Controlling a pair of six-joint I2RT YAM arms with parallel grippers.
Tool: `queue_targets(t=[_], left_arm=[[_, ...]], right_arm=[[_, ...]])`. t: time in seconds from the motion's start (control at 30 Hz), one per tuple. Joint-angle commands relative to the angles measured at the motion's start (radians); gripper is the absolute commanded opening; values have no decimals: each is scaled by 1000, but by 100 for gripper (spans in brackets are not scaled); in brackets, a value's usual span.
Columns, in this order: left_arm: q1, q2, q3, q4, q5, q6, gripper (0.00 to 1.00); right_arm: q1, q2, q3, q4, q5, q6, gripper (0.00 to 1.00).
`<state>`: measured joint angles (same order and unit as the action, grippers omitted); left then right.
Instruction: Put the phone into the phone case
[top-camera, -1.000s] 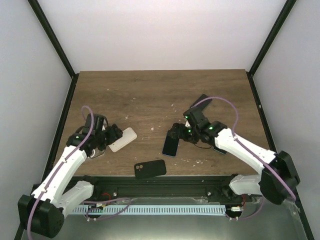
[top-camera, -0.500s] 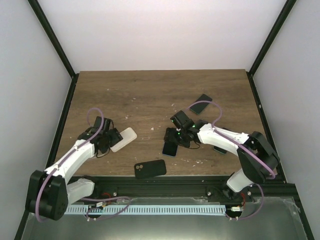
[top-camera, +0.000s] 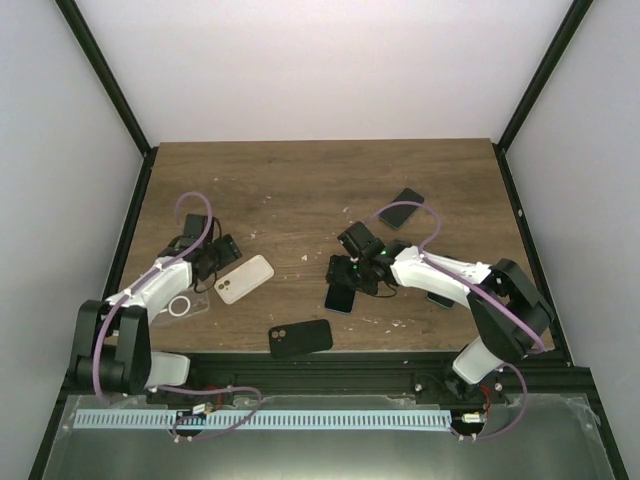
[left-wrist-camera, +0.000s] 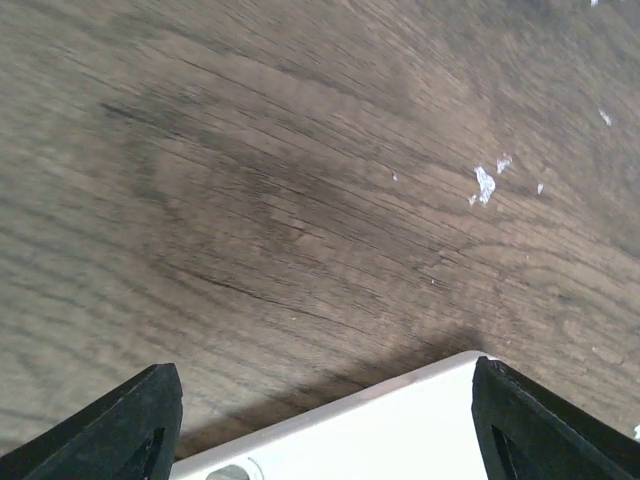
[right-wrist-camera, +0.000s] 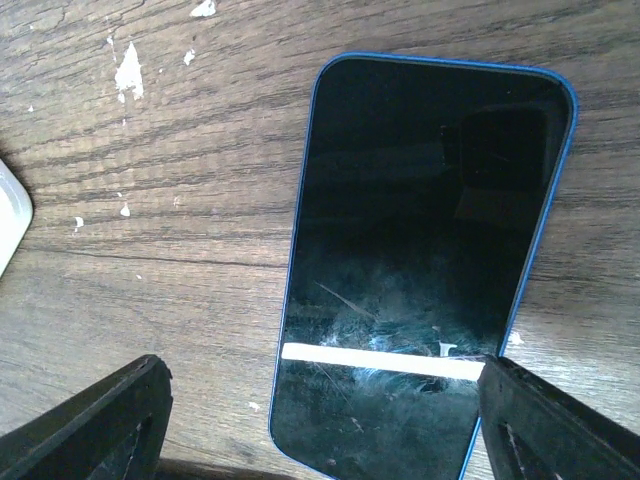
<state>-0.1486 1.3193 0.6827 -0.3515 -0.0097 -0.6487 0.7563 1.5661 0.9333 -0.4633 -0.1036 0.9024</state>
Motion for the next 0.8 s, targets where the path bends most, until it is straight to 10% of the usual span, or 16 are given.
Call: queue_targets(t=[0.0, 0.77], left_arm=[[-2, 70, 20, 41, 59, 116, 80], [-142, 155, 8, -71, 72, 146, 59]], right_arm=[[8, -17, 30, 13, 20, -24, 85], [8, -97, -18, 53, 23, -86, 87]])
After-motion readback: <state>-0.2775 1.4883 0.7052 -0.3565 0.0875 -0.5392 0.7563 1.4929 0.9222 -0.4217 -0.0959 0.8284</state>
